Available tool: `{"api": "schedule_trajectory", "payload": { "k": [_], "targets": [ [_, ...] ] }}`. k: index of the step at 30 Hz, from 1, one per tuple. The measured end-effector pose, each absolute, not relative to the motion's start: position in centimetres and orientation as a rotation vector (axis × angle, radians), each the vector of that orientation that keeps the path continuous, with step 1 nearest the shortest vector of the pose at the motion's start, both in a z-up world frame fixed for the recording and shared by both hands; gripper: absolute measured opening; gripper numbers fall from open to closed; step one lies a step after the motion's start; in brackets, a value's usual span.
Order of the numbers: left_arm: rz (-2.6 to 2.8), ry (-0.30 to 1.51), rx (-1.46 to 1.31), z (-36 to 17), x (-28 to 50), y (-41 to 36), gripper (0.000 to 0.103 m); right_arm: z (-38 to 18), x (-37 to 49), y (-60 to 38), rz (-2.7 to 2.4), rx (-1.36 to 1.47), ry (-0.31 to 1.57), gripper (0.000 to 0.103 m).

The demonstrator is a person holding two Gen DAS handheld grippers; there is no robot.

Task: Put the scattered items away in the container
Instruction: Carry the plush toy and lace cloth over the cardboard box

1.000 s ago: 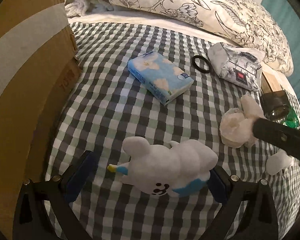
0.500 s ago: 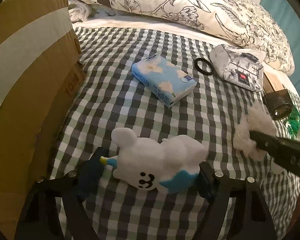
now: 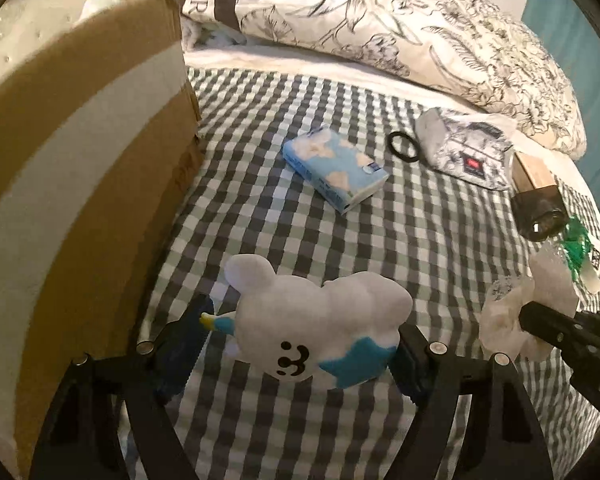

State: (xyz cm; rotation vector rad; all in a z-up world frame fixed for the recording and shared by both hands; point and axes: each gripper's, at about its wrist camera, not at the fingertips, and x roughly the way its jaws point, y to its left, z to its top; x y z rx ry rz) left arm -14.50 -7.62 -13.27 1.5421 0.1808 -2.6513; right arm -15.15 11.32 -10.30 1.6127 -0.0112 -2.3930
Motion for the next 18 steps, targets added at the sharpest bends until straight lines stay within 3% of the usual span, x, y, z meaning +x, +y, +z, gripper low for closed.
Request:
{"api": "schedule_trajectory", "payload": {
  "k": [18],
  "targets": [
    [-2.762, 0.134, 1.397, -6.5, -9.9, -7.5, 0.082, -4.6, -10.2, 10.2, -2.504, 1.480, 0.000, 0.016]
  ]
}}
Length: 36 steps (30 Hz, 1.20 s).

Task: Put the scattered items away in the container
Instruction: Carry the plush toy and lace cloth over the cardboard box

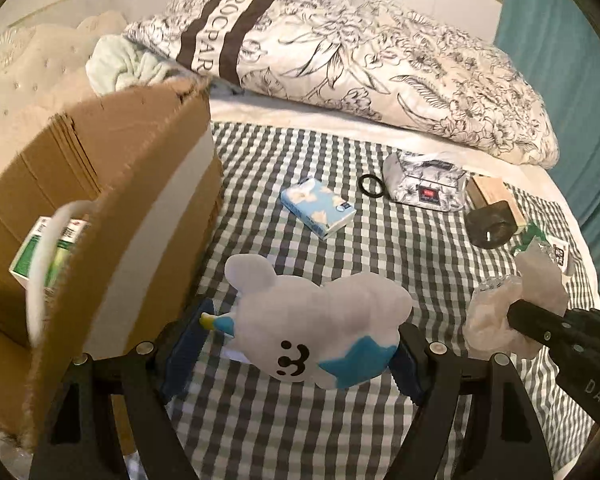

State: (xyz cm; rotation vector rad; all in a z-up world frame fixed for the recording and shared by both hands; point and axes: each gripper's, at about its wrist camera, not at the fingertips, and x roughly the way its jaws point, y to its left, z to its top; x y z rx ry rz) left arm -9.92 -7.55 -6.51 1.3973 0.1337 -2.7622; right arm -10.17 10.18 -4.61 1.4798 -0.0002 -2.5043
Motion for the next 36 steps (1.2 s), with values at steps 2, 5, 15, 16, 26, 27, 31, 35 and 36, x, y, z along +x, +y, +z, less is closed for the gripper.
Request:
{"api": "schedule_trajectory", "payload": {
  "k": [2, 5, 15, 16, 26, 27, 31, 35, 36],
  "targets": [
    [-2.784, 0.117, 1.386, -5.7, -9.4, -7.6, 0.082, -4.1, -9.5, 10.0, -2.517, 1.469, -0.001, 0.016],
    [-2.806, 0.093, 1.378, -4.7, -8.7, -7.8, 0.082, -3.3, -8.5, 9.7, -2.538, 1.452, -0.017, 0.016],
    [-2.839, 0.048, 1.390, -2.8, -6.8, -8.4, 0.082, -1.6, -5.7, 8.8, -2.576, 1.420, -0.054, 0.016],
    [-2.841, 0.052, 1.391, -2.5, -6.7, -8.5, 0.082, -1.3, -5.4, 8.7, -2.580, 1.416, -0.051, 0.016],
    [-2.879, 0.090, 1.293, 1.4, -5.7, -11.4, 0.082, 1.7, -4.9, 5.8, -2.531, 1.350, -0.004, 0.016],
    [-2.874, 0.097, 1.285, 1.6, -5.6, -11.9, 0.082, 1.9, -4.9, 5.2, -2.521, 1.339, 0.004, 0.016],
    [-2.844, 0.124, 1.269, 2.1, -5.3, -13.9, 0.082, 2.4, -4.8, 2.9, -2.479, 1.308, 0.039, 0.016],
    [-2.802, 0.144, 1.257, 2.5, -4.8, -16.4, 0.082, 3.2, -4.7, 0.2, -2.445, 1.262, 0.067, 0.016],
    [-2.791, 0.141, 1.249, 2.6, -4.7, -17.1, 0.082, 3.3, -4.7, -0.3, -2.436, 1.253, 0.068, 0.016]
  ]
}}
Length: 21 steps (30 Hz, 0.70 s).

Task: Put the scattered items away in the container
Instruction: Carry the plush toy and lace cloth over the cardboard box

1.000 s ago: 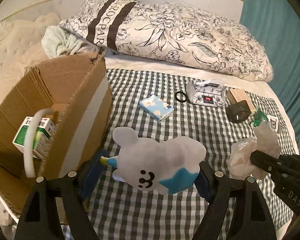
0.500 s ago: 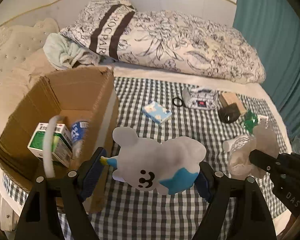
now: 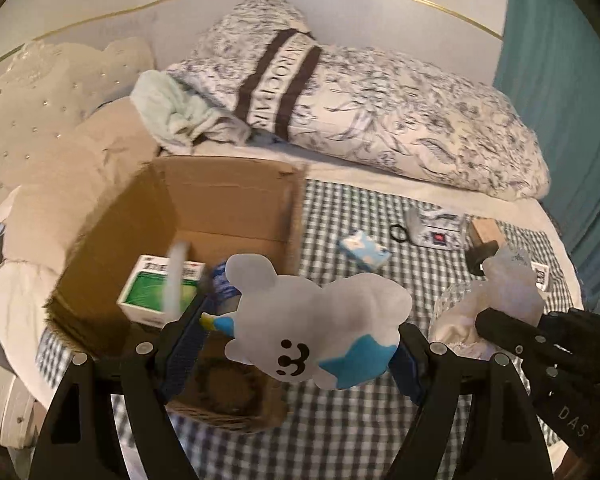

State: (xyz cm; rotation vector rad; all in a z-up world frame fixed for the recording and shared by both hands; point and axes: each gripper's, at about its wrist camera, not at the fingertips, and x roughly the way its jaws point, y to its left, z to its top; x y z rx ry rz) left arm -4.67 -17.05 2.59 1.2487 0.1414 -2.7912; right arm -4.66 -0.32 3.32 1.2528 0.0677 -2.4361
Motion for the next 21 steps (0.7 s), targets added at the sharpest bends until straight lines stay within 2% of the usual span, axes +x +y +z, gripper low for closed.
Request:
{"api": "schedule_trajectory", "payload": {
  "k": [21],
  "targets": [
    [-2.705, 0.253, 1.206, 2.1, -5.5, -27.0, 0.082, 4.2, -5.8, -10.9, -2.360, 1.190, 0.159, 0.016]
  ]
}}
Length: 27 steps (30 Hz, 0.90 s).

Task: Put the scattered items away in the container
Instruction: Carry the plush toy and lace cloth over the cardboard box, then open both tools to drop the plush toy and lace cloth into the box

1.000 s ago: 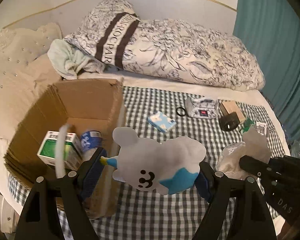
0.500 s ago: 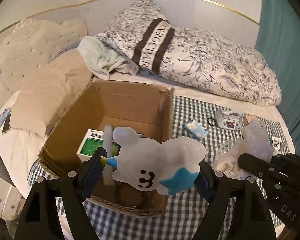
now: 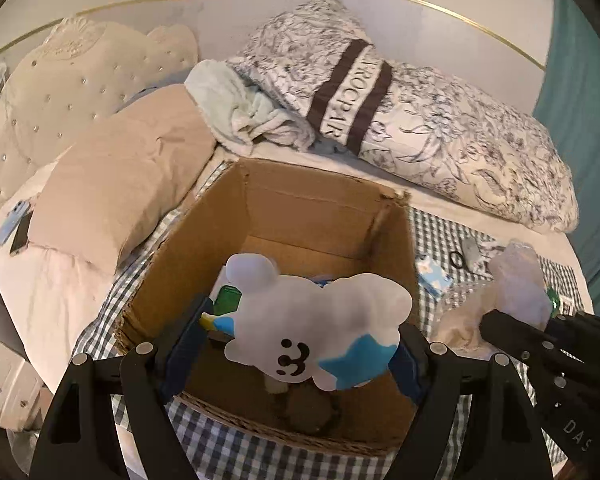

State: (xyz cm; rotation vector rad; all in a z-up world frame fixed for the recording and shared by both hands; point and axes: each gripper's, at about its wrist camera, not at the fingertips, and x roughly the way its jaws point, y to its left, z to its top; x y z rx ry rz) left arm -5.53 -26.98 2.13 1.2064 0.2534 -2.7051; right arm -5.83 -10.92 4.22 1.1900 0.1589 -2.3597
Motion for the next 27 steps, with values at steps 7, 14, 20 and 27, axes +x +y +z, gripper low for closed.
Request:
{"api": "schedule_trajectory", "payload": {
  "k": [7, 14, 20, 27],
  "targets": [
    [-2.669, 0.304, 1.235, 0.6, -6.6, -29.2, 0.082, 3.3, -7.1, -13.1, -2.351, 1.204, 0.168, 0.016],
    [-2.647, 0.350, 1.254, -0.7, -7.4, -30.9, 0.082, 1.7, -8.1, -14.7, -2.327, 1.245, 0.204, 0.016],
    [-2.641, 0.359, 1.273, -1.5, -7.7, -31.6, 0.082, 0.5, -8.7, -15.8, -2.314, 1.273, 0.228, 0.016],
    [-2.641, 0.333, 1.322, -2.3, -7.9, -31.6, 0.087, -0.3, -8.7, -16.8, -2.308, 1.263, 0.215, 0.047]
  ]
}}
